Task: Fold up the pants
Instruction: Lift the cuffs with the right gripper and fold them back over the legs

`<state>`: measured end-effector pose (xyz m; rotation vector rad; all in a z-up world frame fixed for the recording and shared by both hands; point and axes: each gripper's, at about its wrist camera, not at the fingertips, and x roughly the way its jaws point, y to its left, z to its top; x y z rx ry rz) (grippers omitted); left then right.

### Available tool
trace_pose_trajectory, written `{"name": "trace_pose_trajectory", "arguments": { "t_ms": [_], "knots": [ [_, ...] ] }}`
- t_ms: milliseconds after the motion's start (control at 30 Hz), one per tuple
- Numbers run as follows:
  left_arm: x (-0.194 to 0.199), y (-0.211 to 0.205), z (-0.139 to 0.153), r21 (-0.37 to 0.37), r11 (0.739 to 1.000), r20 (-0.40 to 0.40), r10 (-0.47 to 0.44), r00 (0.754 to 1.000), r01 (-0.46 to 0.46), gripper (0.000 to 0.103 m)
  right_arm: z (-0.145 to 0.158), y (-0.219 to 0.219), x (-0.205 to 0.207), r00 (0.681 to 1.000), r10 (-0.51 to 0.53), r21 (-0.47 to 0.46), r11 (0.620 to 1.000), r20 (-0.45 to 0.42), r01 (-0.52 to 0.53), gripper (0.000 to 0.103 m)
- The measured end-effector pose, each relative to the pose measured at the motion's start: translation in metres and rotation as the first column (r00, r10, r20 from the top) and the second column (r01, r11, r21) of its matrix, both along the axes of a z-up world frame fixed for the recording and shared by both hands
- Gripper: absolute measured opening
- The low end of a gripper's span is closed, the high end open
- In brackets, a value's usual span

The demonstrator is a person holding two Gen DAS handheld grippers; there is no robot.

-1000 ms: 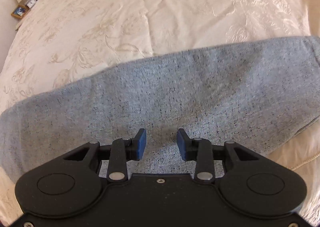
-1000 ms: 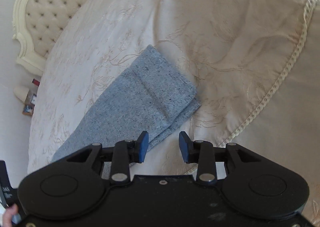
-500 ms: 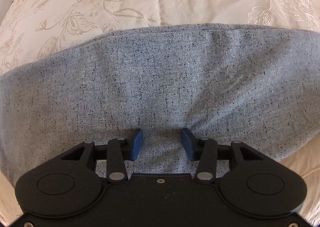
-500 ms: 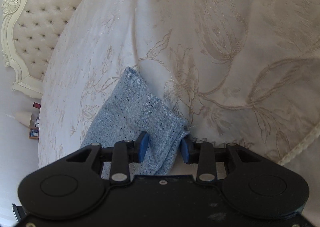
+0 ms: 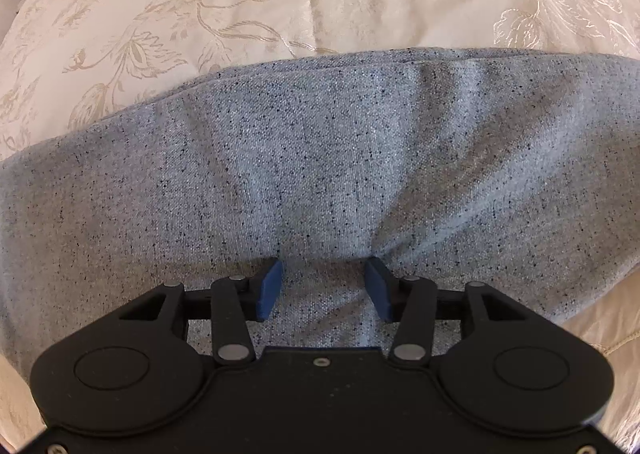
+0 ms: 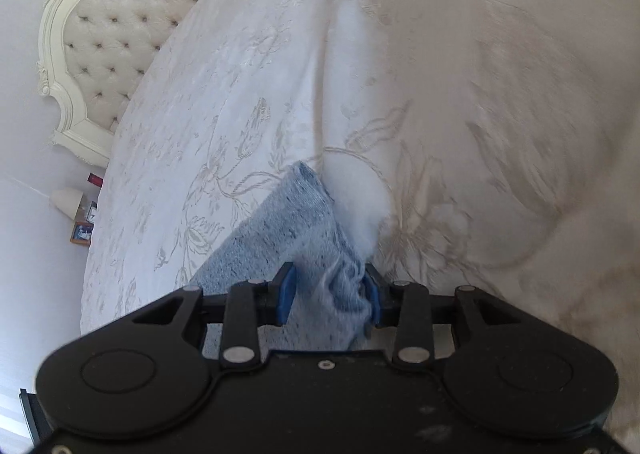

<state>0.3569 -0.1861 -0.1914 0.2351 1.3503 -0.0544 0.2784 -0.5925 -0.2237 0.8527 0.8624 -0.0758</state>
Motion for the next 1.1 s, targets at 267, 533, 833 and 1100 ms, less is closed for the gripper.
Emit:
{"name": "trace_pose_trajectory", "arguments": {
  "t_ms": [267, 533, 833, 1100],
  "knots": [
    [-0.002, 0.001, -0.001, -0.008, 1.0, 0.011, -0.011, 1.0, 0.011, 0.056, -0.006, -0.005, 0.016, 0.978, 0.208, 0.106, 0.973, -0.021, -0.204, 0.035],
    [-0.002, -0.006, 0.039, -0.088, 0.995, 0.107, -0.034, 0.994, 0.043, 0.044, 0.022, 0.013, 0.006, 0.975, 0.219, 0.048, 0.974, 0.029, -0.22, 0.01],
    [0.064, -0.052, 0.002, 0.01, 0.999, 0.117, -0.053, 0.992, 0.053, 0.05, 0.041, 0.018, 0.004, 0.974, 0.225, 0.005, 0.974, 0.03, -0.226, 0.01],
    [0.053, -0.042, 0.038, -0.019, 1.0, 0.183, -0.012, 0.983, 0.016, 0.048, 0.045, 0.013, -0.002, 0.977, 0.214, 0.03, 0.976, 0.023, -0.215, 0.01]
  ]
}}
